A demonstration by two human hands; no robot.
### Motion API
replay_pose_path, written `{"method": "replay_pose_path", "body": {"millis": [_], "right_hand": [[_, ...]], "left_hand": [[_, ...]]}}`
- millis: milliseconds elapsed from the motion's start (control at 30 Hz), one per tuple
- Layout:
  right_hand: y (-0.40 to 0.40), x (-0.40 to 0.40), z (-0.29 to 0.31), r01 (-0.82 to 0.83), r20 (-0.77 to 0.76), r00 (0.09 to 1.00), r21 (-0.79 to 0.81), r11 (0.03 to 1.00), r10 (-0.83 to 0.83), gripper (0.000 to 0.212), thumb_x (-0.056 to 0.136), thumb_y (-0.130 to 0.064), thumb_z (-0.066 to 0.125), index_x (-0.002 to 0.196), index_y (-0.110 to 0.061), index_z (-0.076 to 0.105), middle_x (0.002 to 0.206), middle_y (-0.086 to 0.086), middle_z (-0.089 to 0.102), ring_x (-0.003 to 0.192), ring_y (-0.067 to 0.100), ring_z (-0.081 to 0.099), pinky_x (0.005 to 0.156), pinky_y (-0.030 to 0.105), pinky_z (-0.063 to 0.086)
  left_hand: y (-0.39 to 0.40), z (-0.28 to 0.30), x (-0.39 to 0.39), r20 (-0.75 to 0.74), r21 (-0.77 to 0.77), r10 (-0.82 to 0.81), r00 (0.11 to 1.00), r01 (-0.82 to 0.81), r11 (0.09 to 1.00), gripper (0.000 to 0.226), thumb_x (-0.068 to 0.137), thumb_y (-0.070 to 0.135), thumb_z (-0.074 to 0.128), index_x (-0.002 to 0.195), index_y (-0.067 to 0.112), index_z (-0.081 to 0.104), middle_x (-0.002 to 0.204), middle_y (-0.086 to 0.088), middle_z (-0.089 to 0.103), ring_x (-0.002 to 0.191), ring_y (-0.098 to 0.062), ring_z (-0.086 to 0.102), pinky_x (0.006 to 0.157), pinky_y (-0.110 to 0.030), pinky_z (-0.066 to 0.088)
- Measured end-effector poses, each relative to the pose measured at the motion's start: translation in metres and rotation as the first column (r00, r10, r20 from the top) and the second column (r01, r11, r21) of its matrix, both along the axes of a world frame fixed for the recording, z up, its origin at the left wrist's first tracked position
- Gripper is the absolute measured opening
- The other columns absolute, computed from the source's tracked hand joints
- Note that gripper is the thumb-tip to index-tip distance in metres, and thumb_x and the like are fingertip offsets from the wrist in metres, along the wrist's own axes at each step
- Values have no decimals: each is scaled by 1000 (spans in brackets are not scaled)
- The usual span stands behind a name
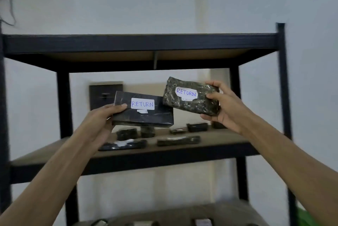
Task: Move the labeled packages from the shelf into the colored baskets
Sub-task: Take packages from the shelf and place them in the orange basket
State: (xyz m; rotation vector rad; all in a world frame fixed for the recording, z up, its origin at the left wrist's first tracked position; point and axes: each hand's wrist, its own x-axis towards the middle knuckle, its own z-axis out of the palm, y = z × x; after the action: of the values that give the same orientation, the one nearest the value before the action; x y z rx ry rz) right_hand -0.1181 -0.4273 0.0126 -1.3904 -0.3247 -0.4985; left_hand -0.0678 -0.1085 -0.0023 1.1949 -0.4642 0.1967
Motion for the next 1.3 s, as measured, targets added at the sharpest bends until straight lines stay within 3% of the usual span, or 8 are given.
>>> {"method": "replay_pose_path", "body": {"millis": [133,267,400,633,767,933,1100,1300], "right_hand": [[-74,-85,-30,152,-13,988,-81,985,-154,27,94,-18,62,115,-34,58,115,1,69,87,24,71,63,40,56],[-142,-164,-74,397,-2,911,-265,879,-413,47,75,-35,86,112,-38,56,106,-6,70,77,17,71,56,33,55],[-213,-221,-120,511,-57,836,-282,812,-545,39,81,-34,81,109,-38,55,106,-2,69,72,17,66,51,33,51],[-355,-282,-203,663,-206,685,-222,715,-699,33,84,-33,78,109,-38,56,110,4,68,91,32,72,49,29,49],[-442,-290,-242,698,-263,631,-217,682,-730,32,85,-27,78,110,-31,58,111,7,67,87,25,72,45,20,48],[-553,-279,-290,678,-374,585,-260,687,-720,30,88,-24,75,112,-28,57,106,3,66,70,11,71,42,24,49],[-650,-263,-350,652,-495,481,-349,673,-723,30,84,-31,78,105,-34,58,108,1,67,87,22,72,70,45,63],[-741,-231,-423,564,-611,418,-405,719,-672,33,80,-40,79,103,-42,56,105,-2,69,88,23,72,69,41,61]], "left_hand": [[-96,-35,-46,-31,20,-112,993,112,993,21,85,9,67,104,1,71,103,-15,76,87,-23,73,72,-34,62],[-194,-85,-80,-78,10,-258,963,260,966,39,80,9,70,116,-5,67,115,-19,72,105,-26,69,96,-34,55],[-286,-140,-103,-173,-21,-398,901,401,916,50,79,8,71,125,-10,60,125,-24,66,120,-33,59,105,-34,47],[-436,-218,-132,-321,1,-494,808,522,853,45,78,12,75,118,-7,66,117,-23,70,110,-31,66,97,-32,55],[-529,-266,-135,-423,-36,-477,771,511,859,27,84,1,69,109,-10,68,105,-22,74,86,-22,73,73,-23,61],[-649,-338,-111,-630,-35,-388,672,475,879,25,81,3,73,104,-6,72,104,-18,75,86,-21,72,82,-28,55],[-751,-394,-100,-765,113,-214,608,453,884,8,81,9,77,85,6,70,65,-1,75,47,-6,66,41,-15,46],[-840,-461,-80,-823,225,-114,557,504,834,34,74,9,84,104,-2,72,91,-15,77,68,-20,72,64,-26,58]]}}
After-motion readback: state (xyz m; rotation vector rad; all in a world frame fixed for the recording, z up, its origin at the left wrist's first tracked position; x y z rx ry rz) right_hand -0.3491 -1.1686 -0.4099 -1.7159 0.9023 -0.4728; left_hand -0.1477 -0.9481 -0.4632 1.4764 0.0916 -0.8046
